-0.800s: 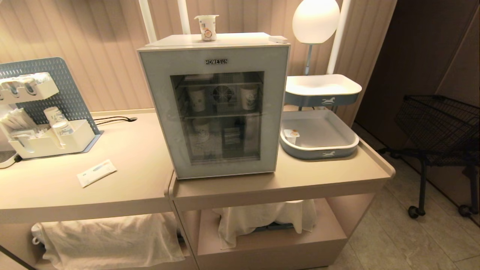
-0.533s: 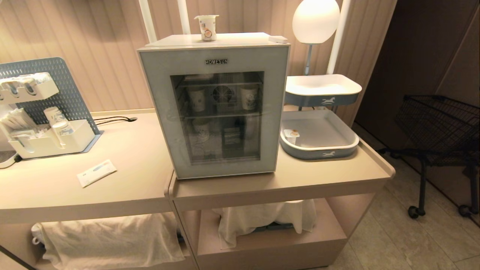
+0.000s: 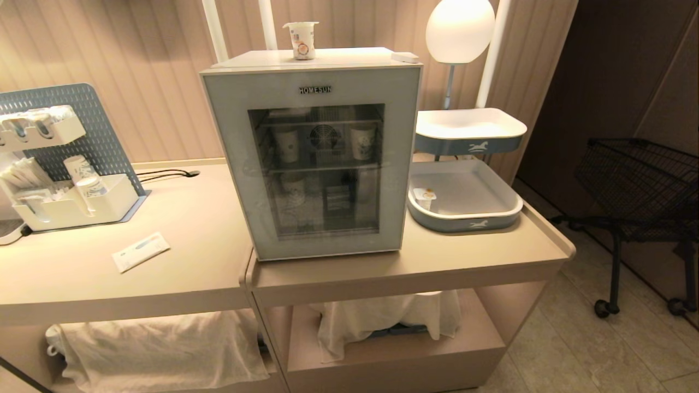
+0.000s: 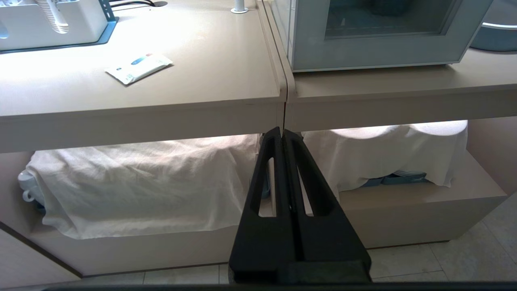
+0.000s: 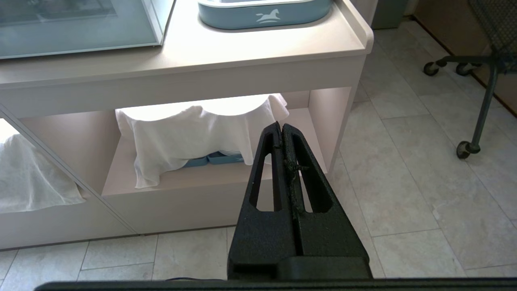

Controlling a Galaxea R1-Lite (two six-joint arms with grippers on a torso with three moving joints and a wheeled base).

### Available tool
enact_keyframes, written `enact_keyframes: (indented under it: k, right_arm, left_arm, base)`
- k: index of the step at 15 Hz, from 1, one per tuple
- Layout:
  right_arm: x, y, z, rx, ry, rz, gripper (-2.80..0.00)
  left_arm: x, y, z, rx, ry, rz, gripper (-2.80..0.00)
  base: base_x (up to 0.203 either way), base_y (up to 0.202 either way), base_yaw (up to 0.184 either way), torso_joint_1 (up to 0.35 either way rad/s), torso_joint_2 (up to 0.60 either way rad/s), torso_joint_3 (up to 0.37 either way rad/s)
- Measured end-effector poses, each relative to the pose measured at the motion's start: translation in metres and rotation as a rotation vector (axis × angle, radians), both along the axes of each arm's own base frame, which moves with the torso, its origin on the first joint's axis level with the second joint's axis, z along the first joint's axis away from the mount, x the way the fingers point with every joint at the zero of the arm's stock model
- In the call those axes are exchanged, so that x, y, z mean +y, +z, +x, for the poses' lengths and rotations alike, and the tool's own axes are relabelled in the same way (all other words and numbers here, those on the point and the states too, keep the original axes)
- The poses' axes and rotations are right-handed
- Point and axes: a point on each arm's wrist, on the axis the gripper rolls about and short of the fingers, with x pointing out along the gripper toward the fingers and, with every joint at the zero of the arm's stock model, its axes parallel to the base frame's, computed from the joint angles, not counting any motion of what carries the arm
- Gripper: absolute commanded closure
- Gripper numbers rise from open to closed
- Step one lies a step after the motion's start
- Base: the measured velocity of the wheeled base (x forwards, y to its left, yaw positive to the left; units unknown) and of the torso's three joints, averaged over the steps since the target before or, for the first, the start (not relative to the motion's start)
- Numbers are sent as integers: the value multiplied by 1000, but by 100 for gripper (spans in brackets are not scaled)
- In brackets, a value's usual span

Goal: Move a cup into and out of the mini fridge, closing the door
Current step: Open the freezer door

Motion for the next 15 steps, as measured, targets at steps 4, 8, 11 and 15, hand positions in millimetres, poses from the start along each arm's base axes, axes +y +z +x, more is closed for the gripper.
enact_keyframes:
  k: [4,8,11,15]
  right_arm:
    - [0,0,0,1,0,1,0]
    - [0,0,0,0,1,0,0]
    - [0,0,0,0,-1,0,0]
    - [0,0,0,0,1,0,0]
  left_arm:
    - [0,0,0,0,-1,0,0]
    - [0,0,0,0,0,0,0]
    - [0,0,0,0,0,0,0]
    - [0,0,0,0,-1,0,0]
  base:
    - [0,0,0,0,0,0]
    - [0,0,0,0,0,0]
    - [0,0,0,0,0,0]
    - [0,0,0,0,0,0]
